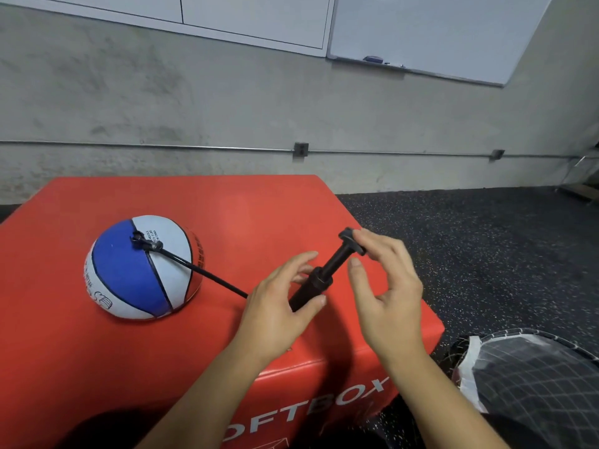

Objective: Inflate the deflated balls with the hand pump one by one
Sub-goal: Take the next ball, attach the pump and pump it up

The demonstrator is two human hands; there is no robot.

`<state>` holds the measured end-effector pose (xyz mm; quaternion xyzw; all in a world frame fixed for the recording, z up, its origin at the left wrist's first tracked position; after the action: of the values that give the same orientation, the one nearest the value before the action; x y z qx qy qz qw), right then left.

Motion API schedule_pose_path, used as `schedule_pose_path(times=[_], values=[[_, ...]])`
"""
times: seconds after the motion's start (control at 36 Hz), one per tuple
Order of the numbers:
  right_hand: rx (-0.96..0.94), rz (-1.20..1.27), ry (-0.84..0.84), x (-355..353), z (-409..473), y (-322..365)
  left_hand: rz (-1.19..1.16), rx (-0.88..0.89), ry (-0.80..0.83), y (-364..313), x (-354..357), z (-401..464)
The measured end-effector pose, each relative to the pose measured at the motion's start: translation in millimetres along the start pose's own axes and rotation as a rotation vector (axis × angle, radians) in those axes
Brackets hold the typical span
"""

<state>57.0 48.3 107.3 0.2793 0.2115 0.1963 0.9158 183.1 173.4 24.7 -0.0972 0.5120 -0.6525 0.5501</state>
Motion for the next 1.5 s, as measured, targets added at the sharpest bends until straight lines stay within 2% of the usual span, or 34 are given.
schedule_pose_path(times=[0.25, 0.56, 0.89, 1.0, 1.19, 1.5], values=[[-0.009, 0.035, 0.160, 37.6, -18.8, 2.6, 0.000, 0.024, -0.017, -9.8, -6.7, -1.6], [0.004, 0.021, 0.159, 30.3, -12.0, 7.2, 0.036, 0.016, 0.020, -10.1, 0.2, -3.1], [0.030, 0.068, -0.230, -64.2, 20.1, -2.8, 0.184, 0.072, 0.109, -14.4, 25.1, -4.7], [0.084, 0.068, -0.287, -83.2, 20.4, -12.9, 0.212, 0.094, 0.114, -20.5, 30.0, -4.9], [0.118, 0.078, -0.210, -71.1, 22.2, -18.1, 0.122, 0.060, 0.125, -10.2, 29.6, -1.6], [-0.050, -0.044, -0.060, -24.9, 12.6, 14.4, 0.019, 0.003, 0.048, -0.4, 2.6, -1.6]])
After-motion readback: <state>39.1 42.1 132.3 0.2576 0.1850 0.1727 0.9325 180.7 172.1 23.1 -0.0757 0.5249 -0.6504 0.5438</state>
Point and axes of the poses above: each hand's wrist, its own z-axis towards the middle knuckle, its own x-axis out of the palm, y = z × x, the point moved 10 cm from there along z, towards the middle knuckle, and after that the axes turned 2 degrees about x, right-handed, at the moved point
